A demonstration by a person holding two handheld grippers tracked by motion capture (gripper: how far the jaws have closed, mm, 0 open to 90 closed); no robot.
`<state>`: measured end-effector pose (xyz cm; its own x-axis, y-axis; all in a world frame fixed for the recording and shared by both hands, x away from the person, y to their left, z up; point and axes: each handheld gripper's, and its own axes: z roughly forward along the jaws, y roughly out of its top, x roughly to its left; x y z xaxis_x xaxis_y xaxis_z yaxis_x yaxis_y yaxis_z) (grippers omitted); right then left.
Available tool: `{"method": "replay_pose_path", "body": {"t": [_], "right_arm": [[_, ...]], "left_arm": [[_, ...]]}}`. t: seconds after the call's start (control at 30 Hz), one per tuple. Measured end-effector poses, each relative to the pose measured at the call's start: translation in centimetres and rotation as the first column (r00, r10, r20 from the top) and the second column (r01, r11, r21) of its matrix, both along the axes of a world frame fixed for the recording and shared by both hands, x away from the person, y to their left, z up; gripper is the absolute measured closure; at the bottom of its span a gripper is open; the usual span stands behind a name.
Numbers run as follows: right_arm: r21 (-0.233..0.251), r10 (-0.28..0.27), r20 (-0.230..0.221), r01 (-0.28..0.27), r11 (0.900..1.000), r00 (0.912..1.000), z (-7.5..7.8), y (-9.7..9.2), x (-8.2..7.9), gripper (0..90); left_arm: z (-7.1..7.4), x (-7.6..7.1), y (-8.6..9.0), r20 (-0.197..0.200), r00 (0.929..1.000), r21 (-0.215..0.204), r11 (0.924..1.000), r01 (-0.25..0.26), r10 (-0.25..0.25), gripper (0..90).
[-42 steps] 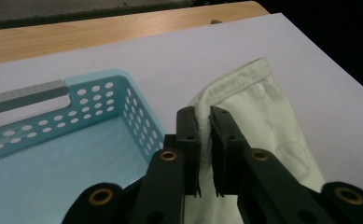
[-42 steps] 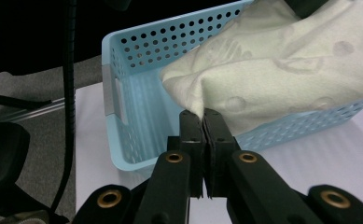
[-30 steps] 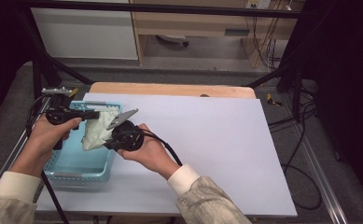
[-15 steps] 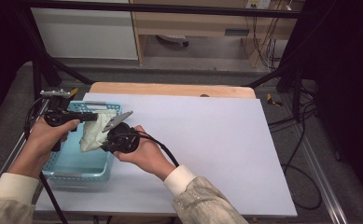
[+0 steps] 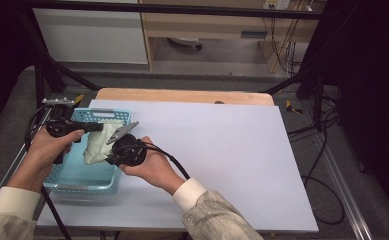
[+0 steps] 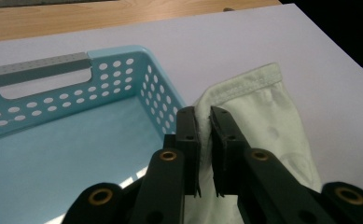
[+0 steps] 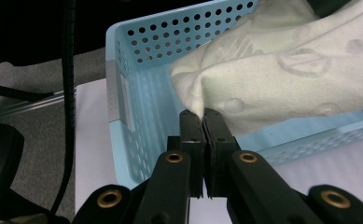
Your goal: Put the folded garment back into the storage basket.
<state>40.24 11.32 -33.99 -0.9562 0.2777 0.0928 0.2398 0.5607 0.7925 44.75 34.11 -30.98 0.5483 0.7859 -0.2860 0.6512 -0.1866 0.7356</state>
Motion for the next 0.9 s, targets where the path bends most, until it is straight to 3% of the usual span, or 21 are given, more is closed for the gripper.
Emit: {"method": "replay_pose_path", "body": {"t": [0.9], "right_arm": [[-0.008,0.0,-0.002,0.0,1.0,1.0,-1.1,1.4,-0.3,88.4]], "left_arm": [[-1.0,0.0,1.1,-0.018,0.9994,-0.002,0.9995,-0.03,0.03,82.5]]}}
